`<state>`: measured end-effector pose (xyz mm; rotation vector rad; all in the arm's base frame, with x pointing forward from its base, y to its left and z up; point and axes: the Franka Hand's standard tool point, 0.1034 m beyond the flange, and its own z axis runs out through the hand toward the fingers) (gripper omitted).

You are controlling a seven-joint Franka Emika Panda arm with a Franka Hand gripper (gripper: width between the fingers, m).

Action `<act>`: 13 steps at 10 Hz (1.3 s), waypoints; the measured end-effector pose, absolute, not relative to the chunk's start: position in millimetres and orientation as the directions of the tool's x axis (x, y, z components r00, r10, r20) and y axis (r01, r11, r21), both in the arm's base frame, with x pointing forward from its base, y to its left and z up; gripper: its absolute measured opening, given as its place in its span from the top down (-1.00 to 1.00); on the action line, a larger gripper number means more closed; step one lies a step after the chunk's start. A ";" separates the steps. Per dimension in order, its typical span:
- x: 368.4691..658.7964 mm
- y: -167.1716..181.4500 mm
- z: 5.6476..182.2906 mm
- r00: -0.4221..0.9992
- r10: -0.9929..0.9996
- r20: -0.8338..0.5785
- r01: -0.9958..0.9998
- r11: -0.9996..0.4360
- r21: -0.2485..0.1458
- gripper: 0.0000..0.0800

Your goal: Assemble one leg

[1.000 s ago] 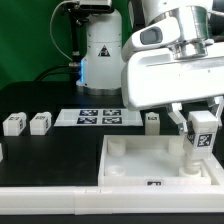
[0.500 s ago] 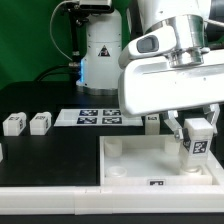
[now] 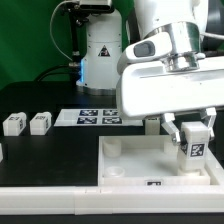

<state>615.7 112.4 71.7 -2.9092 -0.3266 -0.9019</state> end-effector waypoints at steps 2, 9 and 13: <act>615.1 112.8 71.5 0.808 0.181 0.561 0.227 -0.974 -0.013 0.27; 615.9 113.5 75.2 0.807 0.183 0.562 0.229 -0.973 -0.012 -0.62; 615.7 107.9 72.6 0.821 0.182 0.542 0.225 -0.974 -0.014 -0.62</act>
Offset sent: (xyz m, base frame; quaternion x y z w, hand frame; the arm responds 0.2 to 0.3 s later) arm 0.0000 0.0000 0.0000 0.0000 0.0000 0.0000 1.0000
